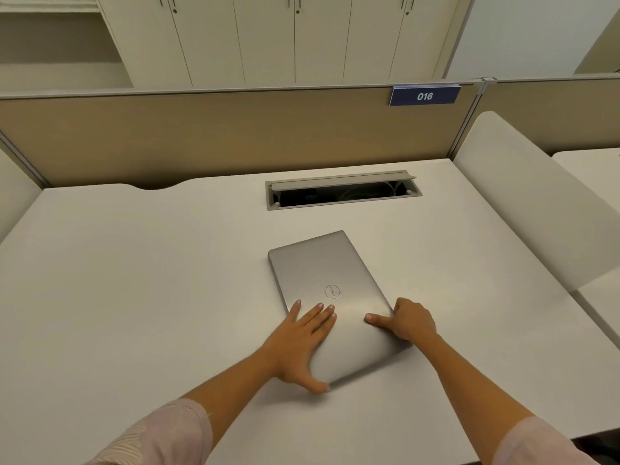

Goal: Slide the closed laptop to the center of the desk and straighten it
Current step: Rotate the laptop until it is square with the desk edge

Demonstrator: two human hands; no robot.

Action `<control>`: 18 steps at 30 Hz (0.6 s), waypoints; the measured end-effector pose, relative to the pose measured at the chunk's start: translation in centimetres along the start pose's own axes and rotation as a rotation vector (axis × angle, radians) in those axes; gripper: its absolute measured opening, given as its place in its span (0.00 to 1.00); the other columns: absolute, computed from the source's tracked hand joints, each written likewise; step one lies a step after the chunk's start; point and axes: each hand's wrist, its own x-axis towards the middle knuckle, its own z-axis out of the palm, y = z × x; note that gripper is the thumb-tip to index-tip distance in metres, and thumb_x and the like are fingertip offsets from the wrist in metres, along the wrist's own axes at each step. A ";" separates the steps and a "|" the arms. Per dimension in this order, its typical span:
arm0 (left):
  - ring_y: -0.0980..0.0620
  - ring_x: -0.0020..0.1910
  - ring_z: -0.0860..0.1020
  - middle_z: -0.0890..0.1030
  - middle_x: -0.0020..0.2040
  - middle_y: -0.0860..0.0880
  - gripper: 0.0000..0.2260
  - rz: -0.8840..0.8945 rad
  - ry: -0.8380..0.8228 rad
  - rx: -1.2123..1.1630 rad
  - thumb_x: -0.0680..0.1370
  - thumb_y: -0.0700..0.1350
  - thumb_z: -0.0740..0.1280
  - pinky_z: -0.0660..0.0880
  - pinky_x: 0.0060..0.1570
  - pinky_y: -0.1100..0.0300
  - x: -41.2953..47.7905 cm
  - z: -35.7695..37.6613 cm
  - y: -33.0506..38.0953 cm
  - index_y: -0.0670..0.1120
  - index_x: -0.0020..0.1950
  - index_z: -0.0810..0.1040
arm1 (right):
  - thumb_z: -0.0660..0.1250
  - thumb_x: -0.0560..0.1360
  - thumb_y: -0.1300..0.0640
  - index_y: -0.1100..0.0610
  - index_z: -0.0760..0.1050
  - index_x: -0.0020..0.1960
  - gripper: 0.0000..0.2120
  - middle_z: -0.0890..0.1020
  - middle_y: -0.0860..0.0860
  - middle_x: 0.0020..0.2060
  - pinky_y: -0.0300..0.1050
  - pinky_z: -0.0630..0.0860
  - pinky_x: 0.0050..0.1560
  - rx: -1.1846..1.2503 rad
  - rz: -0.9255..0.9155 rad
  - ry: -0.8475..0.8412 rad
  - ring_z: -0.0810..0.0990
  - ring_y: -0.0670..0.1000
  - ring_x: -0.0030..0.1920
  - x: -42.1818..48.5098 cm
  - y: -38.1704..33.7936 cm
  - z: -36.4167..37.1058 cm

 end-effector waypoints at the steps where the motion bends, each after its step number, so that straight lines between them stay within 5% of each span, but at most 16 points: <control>1: 0.49 0.78 0.38 0.41 0.80 0.47 0.56 0.025 -0.016 -0.003 0.65 0.79 0.56 0.35 0.73 0.39 -0.6 -0.3 -1.1 0.48 0.79 0.38 | 0.67 0.60 0.23 0.56 0.70 0.44 0.36 0.75 0.48 0.35 0.44 0.70 0.36 -0.020 -0.008 -0.015 0.78 0.53 0.40 -0.4 -0.5 0.3; 9: 0.54 0.78 0.39 0.41 0.80 0.56 0.55 0.109 -0.195 -0.002 0.64 0.75 0.66 0.37 0.74 0.42 -4.2 -3.7 -8.0 0.57 0.78 0.37 | 0.72 0.64 0.31 0.59 0.70 0.38 0.31 0.80 0.53 0.28 0.39 0.78 0.28 0.085 -0.011 -0.288 0.80 0.51 0.24 -3.5 -4.7 2.6; 13: 0.53 0.78 0.42 0.42 0.80 0.59 0.56 0.068 -0.291 0.046 0.61 0.72 0.69 0.40 0.73 0.40 -5.2 -5.3 -10.0 0.61 0.77 0.36 | 0.73 0.66 0.34 0.60 0.71 0.43 0.29 0.83 0.54 0.34 0.43 0.83 0.41 0.125 -0.010 -0.372 0.81 0.51 0.27 -4.3 -6.4 3.8; 18: 0.52 0.78 0.43 0.42 0.79 0.61 0.57 0.019 -0.334 0.141 0.58 0.70 0.70 0.41 0.73 0.39 -5.9 -6.4 -11.6 0.64 0.76 0.35 | 0.72 0.68 0.34 0.59 0.69 0.41 0.28 0.86 0.59 0.40 0.45 0.84 0.45 0.159 -0.005 -0.421 0.81 0.53 0.28 -5.0 -8.3 5.3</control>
